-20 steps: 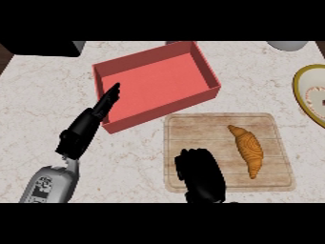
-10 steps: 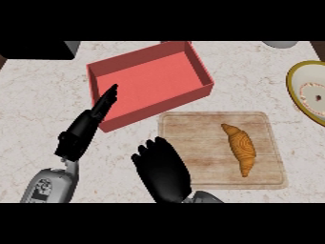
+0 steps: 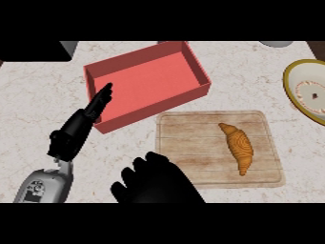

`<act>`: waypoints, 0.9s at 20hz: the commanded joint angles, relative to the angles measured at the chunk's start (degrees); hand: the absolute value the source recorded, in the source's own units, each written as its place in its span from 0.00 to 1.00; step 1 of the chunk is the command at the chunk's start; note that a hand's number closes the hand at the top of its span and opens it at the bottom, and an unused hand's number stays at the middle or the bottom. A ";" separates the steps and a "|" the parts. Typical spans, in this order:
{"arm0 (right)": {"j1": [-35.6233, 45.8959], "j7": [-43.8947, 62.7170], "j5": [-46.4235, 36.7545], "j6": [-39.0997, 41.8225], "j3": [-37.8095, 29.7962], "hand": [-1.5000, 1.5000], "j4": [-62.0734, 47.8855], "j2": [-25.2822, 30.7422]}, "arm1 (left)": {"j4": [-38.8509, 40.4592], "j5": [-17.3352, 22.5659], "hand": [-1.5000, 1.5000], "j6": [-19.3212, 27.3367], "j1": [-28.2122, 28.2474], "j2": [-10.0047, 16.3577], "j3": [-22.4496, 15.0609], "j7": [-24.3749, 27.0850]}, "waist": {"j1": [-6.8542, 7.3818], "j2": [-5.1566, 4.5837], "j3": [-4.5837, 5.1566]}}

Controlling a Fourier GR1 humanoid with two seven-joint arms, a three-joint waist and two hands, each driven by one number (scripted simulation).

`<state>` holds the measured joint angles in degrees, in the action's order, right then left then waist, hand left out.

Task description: Pick the lemon from the cutting board and place it in the cardboard box

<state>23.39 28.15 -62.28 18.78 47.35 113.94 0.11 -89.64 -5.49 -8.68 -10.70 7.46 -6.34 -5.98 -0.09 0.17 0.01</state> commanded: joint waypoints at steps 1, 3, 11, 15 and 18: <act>2.85 5.03 3.53 1.03 -1.77 1.00 8.38 -0.10 | 3.96 -3.47 0.50 2.98 -1.16 -2.82 -1.78 1.64 | -0.18 -0.10 0.02; 3.97 9.07 4.01 -0.72 -1.06 1.00 7.08 -0.10 | 2.30 0.04 0.50 0.06 -1.19 -1.48 0.60 1.63 | 0.17 -0.09 0.02; 16.78 15.08 13.94 1.42 -15.52 1.00 4.07 -0.11 | 1.72 -0.38 0.50 -1.22 1.88 -0.11 1.32 4.13 | 0.55 -0.20 0.04; 21.24 15.19 13.91 -1.27 -18.65 1.00 -1.98 -0.11 | 4.37 -2.97 0.50 1.58 -1.80 -3.69 -0.53 2.88 | 0.30 -0.24 0.02; 24.57 12.15 15.69 -2.51 -22.04 1.00 -8.40 -0.11 | 0.83 -2.38 0.50 -0.19 1.90 -2.65 -1.07 1.41 | 0.58 -0.20 0.01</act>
<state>44.83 43.86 -48.09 17.43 30.30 111.73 0.01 -88.49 -7.15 -8.97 -10.75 5.53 -6.48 -4.90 0.42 0.02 0.03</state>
